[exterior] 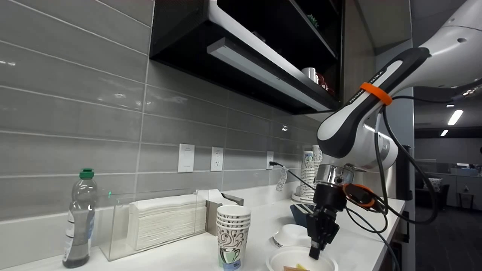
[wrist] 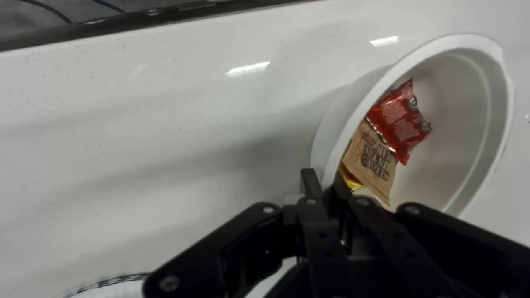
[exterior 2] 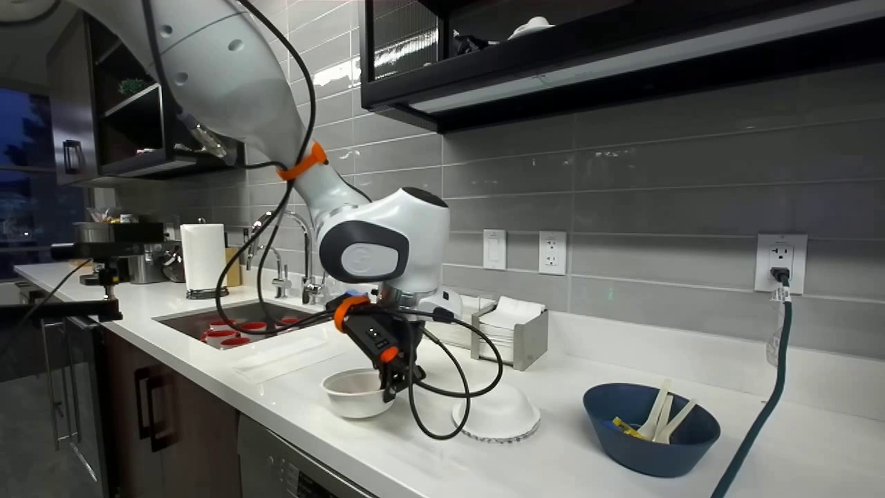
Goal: Move the white bowl backwards, then move the sachets from the white bowl to the blue bowl
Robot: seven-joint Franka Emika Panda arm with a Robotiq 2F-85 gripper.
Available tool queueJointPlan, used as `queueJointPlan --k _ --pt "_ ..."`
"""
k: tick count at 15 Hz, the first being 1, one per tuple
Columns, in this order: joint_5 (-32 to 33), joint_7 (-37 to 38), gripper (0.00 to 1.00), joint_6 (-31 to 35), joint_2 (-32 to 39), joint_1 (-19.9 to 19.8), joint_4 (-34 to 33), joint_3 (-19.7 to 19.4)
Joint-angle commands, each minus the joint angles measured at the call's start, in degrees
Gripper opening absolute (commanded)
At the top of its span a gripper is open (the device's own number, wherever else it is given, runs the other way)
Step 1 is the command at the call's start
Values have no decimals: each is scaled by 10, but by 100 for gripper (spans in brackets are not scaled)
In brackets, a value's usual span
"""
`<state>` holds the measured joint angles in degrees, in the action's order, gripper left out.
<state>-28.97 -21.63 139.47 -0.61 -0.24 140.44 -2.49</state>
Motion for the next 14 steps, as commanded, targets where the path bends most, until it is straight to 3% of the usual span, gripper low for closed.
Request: queueJointPlan --k 1,4,10,14 --pt "1 1 2 -2 0 -4 -1 3" --pt "-68 47 2 40 14 -8 -30 -1" --pt "-143 112 2 26 28 -35 -127 -22" --pt "-197 148 2 72 84 -51 -202 -31"
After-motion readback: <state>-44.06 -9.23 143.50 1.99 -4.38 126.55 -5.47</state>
